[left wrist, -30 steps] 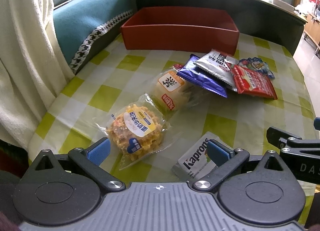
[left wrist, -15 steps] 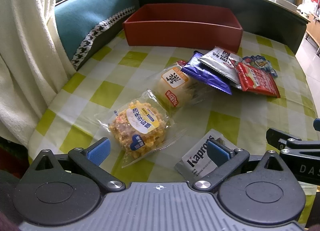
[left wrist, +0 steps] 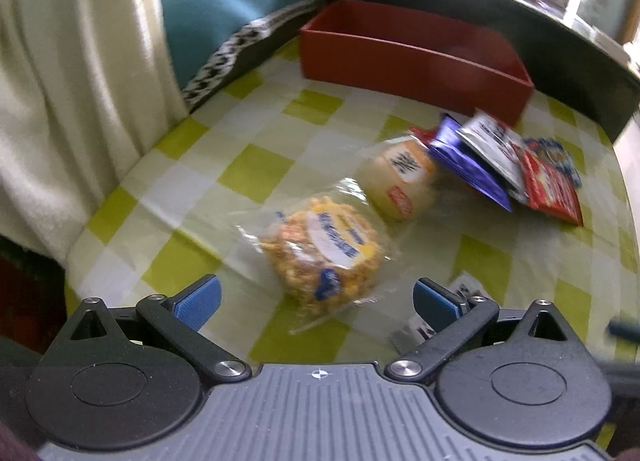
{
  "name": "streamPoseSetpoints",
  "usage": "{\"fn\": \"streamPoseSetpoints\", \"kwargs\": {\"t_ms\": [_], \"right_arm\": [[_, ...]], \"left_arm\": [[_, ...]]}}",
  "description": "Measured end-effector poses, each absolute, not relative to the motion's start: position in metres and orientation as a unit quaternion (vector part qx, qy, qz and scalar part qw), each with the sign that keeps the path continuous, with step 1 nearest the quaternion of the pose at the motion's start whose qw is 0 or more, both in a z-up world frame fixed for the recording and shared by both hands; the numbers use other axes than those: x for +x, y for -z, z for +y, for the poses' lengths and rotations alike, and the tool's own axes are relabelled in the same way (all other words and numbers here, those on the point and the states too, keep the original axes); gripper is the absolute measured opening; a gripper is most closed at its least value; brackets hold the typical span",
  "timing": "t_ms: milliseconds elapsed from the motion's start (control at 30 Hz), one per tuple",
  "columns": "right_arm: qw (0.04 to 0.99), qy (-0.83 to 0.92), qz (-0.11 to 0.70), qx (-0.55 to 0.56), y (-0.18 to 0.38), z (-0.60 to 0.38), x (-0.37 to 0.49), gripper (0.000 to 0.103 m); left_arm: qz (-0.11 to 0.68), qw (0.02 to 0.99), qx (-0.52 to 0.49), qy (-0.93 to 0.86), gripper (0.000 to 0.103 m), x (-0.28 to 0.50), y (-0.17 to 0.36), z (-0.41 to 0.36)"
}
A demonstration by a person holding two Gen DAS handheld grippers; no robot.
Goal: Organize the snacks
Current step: 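Lower the right tool over the Kaprons wafer while the left tool approaches the waffle cake bag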
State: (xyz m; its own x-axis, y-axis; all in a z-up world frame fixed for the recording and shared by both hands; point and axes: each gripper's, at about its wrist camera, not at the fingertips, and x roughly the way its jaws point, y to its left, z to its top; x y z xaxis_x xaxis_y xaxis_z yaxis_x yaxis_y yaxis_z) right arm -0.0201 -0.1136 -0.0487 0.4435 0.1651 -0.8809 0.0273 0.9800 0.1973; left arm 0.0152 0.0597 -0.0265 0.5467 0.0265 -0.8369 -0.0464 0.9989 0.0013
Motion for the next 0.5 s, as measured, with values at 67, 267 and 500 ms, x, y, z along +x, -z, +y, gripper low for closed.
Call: {"fn": "streamPoseSetpoints", "kwargs": {"t_ms": [67, 267, 500], "right_arm": [[0.835, -0.058, 0.541, 0.087, 0.056, -0.098, -0.019, 0.103], [0.820, -0.043, 0.560, 0.113, 0.070, -0.082, 0.005, 0.103], [0.833, -0.007, 0.549, 0.058, 0.079, -0.059, 0.040, 0.103]], "left_arm": [[0.473, 0.880, -0.026, -0.028, 0.103, 0.016, 0.023, 0.071], [0.472, 0.878, -0.074, -0.031, 0.103, 0.015, 0.017, 0.094], [0.471, 0.876, -0.102, -0.010, 0.103, 0.015, 0.012, 0.101]]}}
